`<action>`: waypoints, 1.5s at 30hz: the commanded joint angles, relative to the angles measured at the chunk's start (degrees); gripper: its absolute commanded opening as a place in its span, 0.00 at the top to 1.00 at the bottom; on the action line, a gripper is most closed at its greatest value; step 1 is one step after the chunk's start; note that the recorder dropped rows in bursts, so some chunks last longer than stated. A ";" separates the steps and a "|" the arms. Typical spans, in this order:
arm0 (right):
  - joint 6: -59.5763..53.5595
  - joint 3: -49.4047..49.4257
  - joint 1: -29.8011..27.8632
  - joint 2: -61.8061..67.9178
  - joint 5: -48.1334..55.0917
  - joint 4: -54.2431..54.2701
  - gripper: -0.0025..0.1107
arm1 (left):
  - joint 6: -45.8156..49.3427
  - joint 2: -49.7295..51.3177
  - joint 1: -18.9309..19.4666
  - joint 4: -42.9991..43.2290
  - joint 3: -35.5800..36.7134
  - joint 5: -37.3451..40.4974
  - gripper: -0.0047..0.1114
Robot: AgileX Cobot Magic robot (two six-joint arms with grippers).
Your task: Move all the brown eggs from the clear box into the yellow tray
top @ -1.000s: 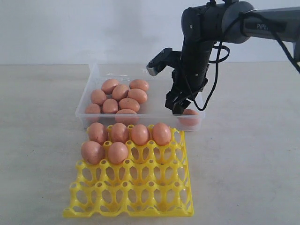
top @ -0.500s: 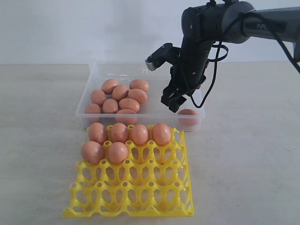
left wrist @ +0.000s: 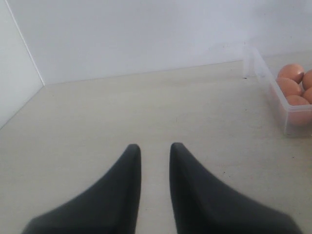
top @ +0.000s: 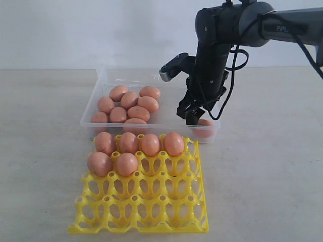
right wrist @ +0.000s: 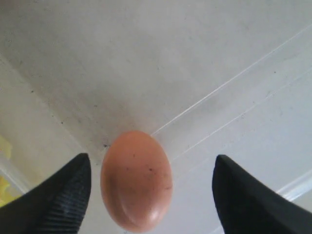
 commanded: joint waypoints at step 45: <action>20.02 -0.89 0.18 -1.45 6.94 0.45 0.39 | -0.12 -0.11 0.10 -0.11 0.22 -0.09 0.77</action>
